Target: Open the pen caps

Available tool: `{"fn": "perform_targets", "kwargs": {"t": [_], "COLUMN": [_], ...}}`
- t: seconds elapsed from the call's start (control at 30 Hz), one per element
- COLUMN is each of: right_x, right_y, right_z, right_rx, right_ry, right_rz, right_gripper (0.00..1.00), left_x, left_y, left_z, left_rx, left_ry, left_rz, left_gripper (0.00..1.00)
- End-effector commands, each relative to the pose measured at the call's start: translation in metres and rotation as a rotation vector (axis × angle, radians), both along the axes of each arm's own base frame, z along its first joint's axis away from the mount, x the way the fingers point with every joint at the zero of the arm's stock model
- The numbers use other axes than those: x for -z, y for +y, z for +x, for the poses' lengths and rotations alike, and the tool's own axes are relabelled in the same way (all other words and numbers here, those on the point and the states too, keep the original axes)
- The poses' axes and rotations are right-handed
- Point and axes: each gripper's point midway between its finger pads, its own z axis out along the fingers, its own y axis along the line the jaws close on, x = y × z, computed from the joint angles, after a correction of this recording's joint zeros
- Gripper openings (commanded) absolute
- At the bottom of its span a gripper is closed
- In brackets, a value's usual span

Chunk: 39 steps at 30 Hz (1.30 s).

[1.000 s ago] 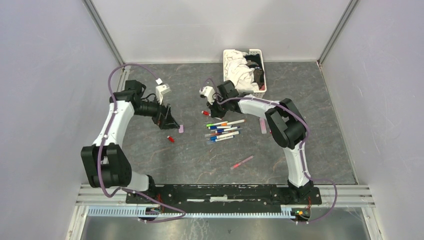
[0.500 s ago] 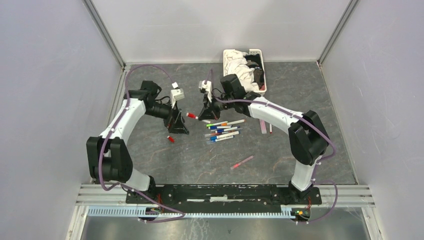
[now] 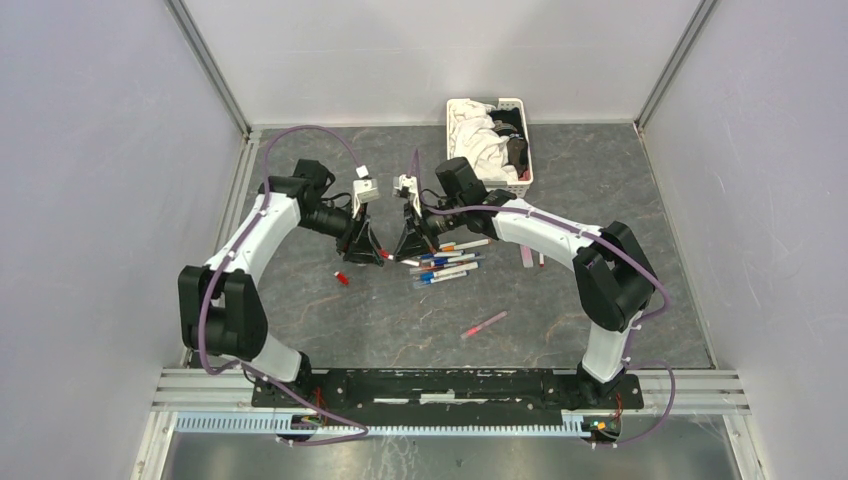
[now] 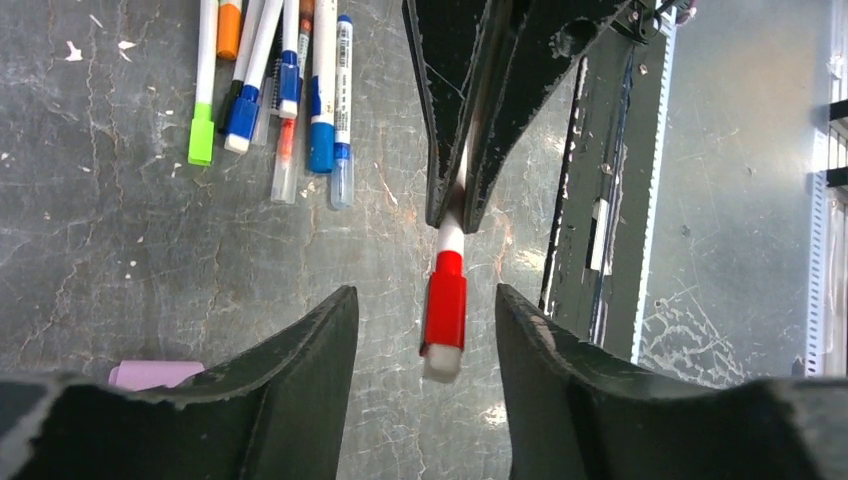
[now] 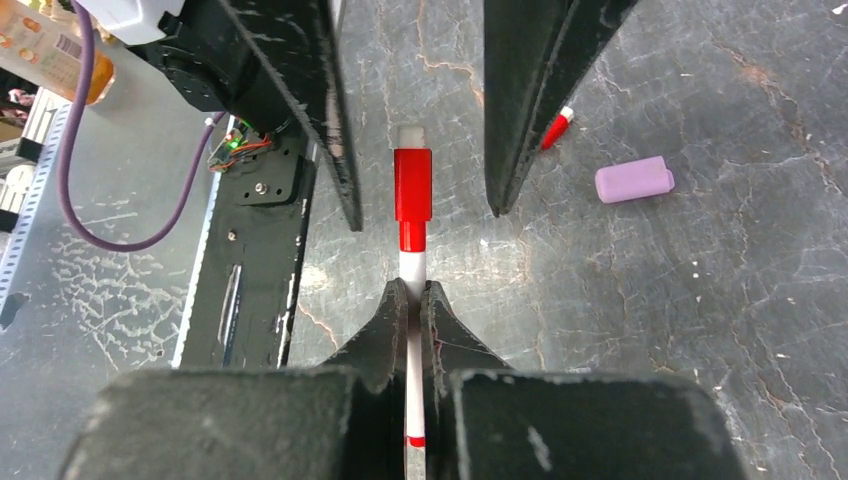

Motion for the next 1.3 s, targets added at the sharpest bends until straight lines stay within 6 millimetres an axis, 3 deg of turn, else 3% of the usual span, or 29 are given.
{"fn": "perform_targets", "kwargs": {"t": [0.0, 0.07, 0.17, 0.23, 0.33, 0.4, 0.53, 0.67, 0.73, 0.77, 0.83, 1.0, 1.27], "right_x": [-0.025, -0.024, -0.027, -0.028, -0.024, -0.02, -0.015, -0.013, -0.01, -0.008, -0.004, 0.008, 0.04], "right_y": [0.005, 0.006, 0.009, 0.01, 0.01, 0.011, 0.012, 0.012, 0.011, 0.009, 0.007, -0.016, -0.071], "right_z": [-0.008, -0.009, -0.011, -0.011, -0.012, -0.014, -0.017, -0.019, -0.019, -0.021, -0.019, -0.009, 0.012], "right_rx": [-0.051, -0.057, -0.065, -0.067, -0.063, -0.062, -0.066, -0.075, -0.076, -0.075, -0.056, 0.038, 0.215], "right_ry": [-0.015, -0.009, 0.002, 0.01, 0.033, 0.054, 0.097, 0.118, 0.114, 0.122, 0.113, 0.083, 0.069], "right_rz": [0.065, 0.068, 0.081, 0.086, 0.087, 0.092, 0.102, 0.104, 0.092, 0.077, 0.051, -0.005, -0.117], "right_gripper": [0.0, 0.0, 0.0, 0.05, 0.29, 0.4, 0.45, 0.43, 0.38, 0.29, 0.0, 0.0, 0.0], "left_x": [-0.015, -0.018, -0.018, -0.018, -0.022, -0.026, -0.035, -0.039, -0.04, -0.04, -0.039, -0.034, -0.055], "left_y": [-0.008, -0.009, -0.01, -0.011, -0.011, -0.011, -0.011, -0.009, -0.009, -0.009, -0.008, 0.006, 0.044], "left_z": [0.0, -0.003, -0.007, -0.008, -0.01, -0.011, -0.012, -0.012, -0.013, -0.012, -0.008, 0.016, 0.041], "left_rx": [0.072, 0.093, 0.118, 0.123, 0.125, 0.125, 0.122, 0.114, 0.109, 0.105, 0.088, -0.029, -0.145], "left_ry": [-0.036, -0.033, -0.023, -0.018, -0.029, -0.045, -0.072, -0.095, -0.099, -0.1, -0.108, -0.157, -0.237], "left_rz": [-0.065, -0.074, -0.085, -0.086, -0.089, -0.091, -0.094, -0.084, -0.082, -0.08, -0.065, 0.053, 0.074], "left_gripper": [0.5, 0.4, 0.18, 0.06, 0.02, 0.02, 0.02, 0.02, 0.02, 0.02, 0.02, 0.02, 0.02]}}
